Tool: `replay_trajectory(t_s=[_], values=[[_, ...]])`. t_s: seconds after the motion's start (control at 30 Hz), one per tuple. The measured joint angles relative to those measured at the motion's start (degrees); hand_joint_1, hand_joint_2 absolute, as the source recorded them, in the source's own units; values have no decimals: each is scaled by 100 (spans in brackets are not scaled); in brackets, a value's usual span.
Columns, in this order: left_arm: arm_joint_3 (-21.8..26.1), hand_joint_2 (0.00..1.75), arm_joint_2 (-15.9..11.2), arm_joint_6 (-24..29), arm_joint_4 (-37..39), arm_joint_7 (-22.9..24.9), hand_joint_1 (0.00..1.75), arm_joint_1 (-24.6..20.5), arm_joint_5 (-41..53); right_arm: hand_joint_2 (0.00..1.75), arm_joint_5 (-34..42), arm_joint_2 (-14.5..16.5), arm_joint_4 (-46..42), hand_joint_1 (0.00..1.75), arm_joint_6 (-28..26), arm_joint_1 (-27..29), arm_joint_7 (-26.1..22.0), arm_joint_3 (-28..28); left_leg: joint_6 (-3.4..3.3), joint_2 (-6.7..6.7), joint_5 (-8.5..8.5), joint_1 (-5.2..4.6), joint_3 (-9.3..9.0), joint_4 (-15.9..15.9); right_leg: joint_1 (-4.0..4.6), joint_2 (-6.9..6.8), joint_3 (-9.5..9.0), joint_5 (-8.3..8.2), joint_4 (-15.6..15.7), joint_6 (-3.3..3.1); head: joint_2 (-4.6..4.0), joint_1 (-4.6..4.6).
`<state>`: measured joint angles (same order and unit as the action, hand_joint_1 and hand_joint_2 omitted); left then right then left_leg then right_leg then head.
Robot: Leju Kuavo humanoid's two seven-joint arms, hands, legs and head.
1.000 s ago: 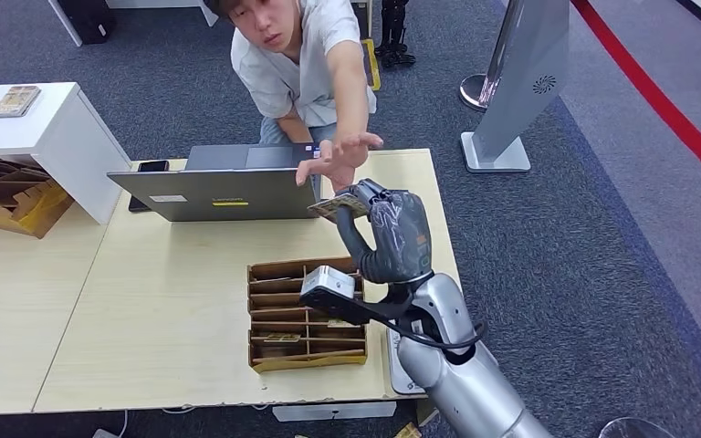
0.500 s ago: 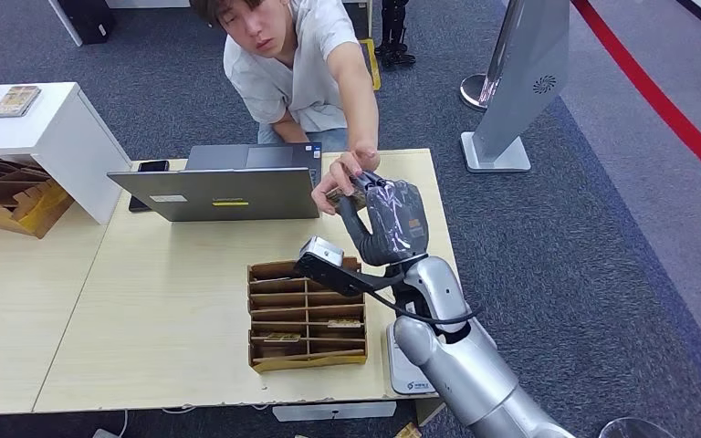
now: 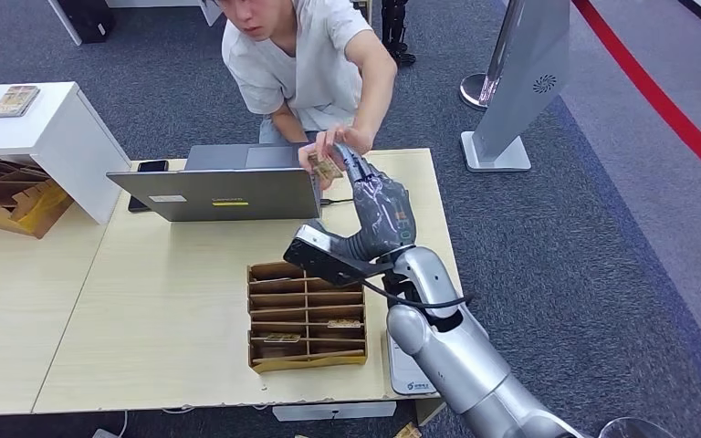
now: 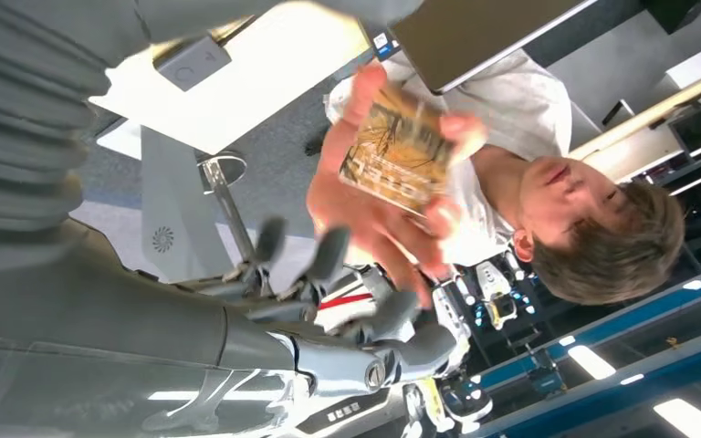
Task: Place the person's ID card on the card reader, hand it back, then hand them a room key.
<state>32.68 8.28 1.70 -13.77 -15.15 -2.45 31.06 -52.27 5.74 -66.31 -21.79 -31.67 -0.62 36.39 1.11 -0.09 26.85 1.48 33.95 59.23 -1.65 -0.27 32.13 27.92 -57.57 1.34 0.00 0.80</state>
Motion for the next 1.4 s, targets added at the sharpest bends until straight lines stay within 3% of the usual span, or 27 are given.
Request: replay_trajectory(t_s=[0.7, 0.97, 1.1, 1.4], values=[[1, 0, -4, 27, 2, -35, 0, 29, -37, 0, 277, -1, -480, 0, -222, 405, -293, 45, 0, 1, 1, 0, 0, 0, 0, 1, 2, 0, 0, 0, 0, -1], [61, 0, -3, 90, 2, -131, 0, 94, -144, 0, 637, -30, -1145, 0, -405, 1156, -763, 45, -1, 1, 3, 0, 3, 0, 0, 0, 5, 2, 1, 1, 0, -1], [157, 0, -2, 121, 2, -134, 0, 125, -189, 175, 768, -76, -1521, 0, -513, 1612, -1005, 46, -1, 1, 4, 0, 6, -1, 0, 0, 8, 4, 1, 1, 0, 0], [327, 0, 7, 168, 2, -175, 0, 134, -230, 175, 960, -225, -1948, 0, -639, 2201, -1335, 136, -1, 2, 3, 0, 7, -1, 0, 1, 8, 3, 1, 2, 0, 0]])
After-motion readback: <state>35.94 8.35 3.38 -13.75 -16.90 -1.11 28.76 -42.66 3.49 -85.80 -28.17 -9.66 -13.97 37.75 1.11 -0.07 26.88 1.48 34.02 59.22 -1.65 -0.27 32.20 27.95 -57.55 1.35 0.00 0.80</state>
